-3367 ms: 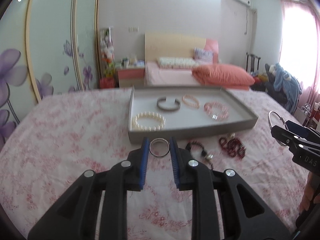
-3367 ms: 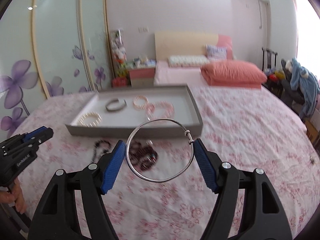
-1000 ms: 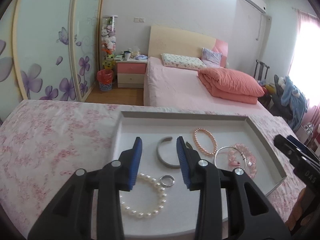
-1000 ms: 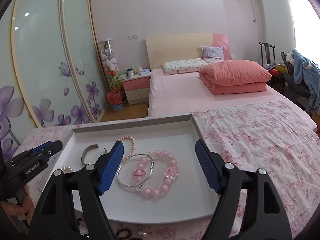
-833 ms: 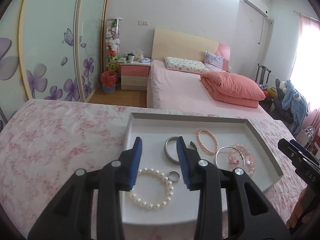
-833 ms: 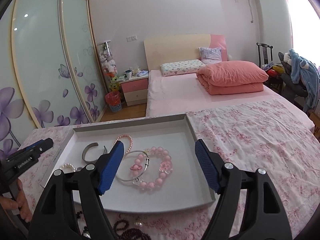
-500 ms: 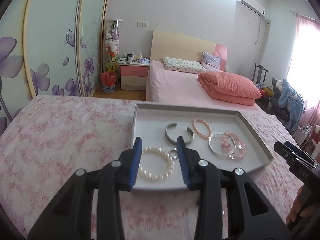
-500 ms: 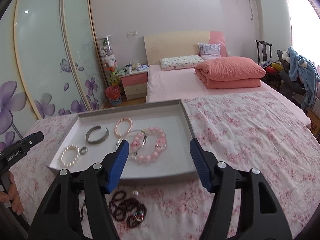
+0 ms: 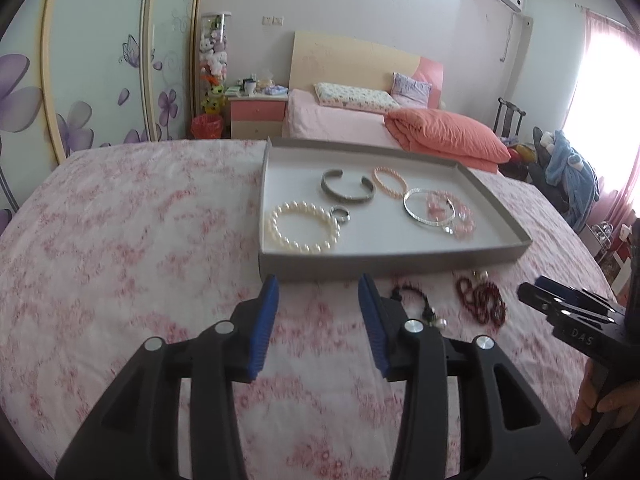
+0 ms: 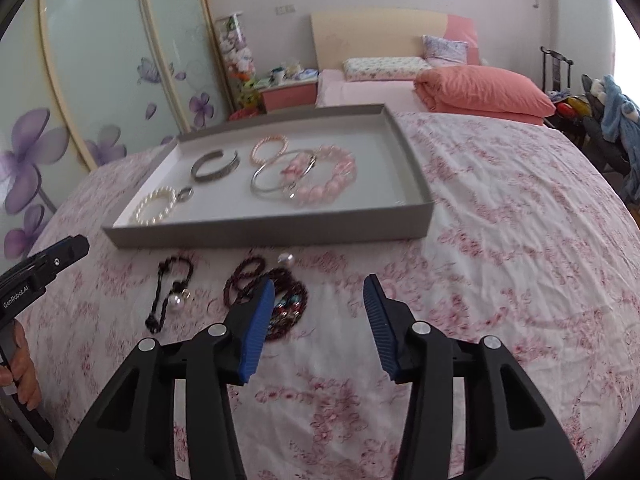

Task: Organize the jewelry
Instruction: 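Grasp the dark red bead necklace with the right gripper while the left grasps the black bead bracelet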

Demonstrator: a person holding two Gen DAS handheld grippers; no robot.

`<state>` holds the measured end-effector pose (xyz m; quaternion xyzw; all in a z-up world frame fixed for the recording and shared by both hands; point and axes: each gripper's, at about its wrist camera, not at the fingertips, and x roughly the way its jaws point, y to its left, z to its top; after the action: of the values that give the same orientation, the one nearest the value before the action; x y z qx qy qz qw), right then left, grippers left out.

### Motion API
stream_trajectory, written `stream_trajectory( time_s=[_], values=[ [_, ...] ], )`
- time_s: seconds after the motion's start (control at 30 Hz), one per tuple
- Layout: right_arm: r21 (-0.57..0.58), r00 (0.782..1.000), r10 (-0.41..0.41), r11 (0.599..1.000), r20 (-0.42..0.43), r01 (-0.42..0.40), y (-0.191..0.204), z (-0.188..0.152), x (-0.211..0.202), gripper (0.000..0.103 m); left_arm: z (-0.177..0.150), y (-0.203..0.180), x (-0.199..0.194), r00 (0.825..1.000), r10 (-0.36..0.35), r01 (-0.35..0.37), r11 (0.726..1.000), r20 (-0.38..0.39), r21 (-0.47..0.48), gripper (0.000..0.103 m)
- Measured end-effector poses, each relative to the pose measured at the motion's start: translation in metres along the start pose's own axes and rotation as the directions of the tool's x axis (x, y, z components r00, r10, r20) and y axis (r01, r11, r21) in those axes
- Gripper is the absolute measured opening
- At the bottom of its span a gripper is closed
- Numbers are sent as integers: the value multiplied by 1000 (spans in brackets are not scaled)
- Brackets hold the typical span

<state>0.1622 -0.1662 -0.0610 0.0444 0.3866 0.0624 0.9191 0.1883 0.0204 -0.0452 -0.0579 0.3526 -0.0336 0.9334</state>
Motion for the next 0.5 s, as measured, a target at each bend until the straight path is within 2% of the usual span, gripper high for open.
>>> stream_trajectory(
  time_s=[0.23, 0.3, 0.33, 0.37, 0.5],
  values=[
    [-46, 997, -4, 999, -72, 1, 17, -1, 18, 45, -6, -9, -2, 1000, -16, 17, 1000, -10, 22, 45],
    [-64, 995, -14, 998, -100, 7, 19, -2, 25, 39, -6, -12, -1, 1000, -25, 25, 999, -14, 27, 45],
    [-65, 996, -3, 998, -94, -3, 20, -3, 24, 23, -7, -14, -1, 999, -30, 30, 999, -18, 29, 45],
    [-85, 994, -12, 996, -107, 3, 22, -5, 25, 12, -8, -16, -1, 999, -35, 35, 999, -21, 31, 46],
    [-118, 995, 0, 993, -105, -13, 21, -14, 16, 10, -12, -24, 1, 997, -65, 67, 997, -40, 49, 52]
  ],
)
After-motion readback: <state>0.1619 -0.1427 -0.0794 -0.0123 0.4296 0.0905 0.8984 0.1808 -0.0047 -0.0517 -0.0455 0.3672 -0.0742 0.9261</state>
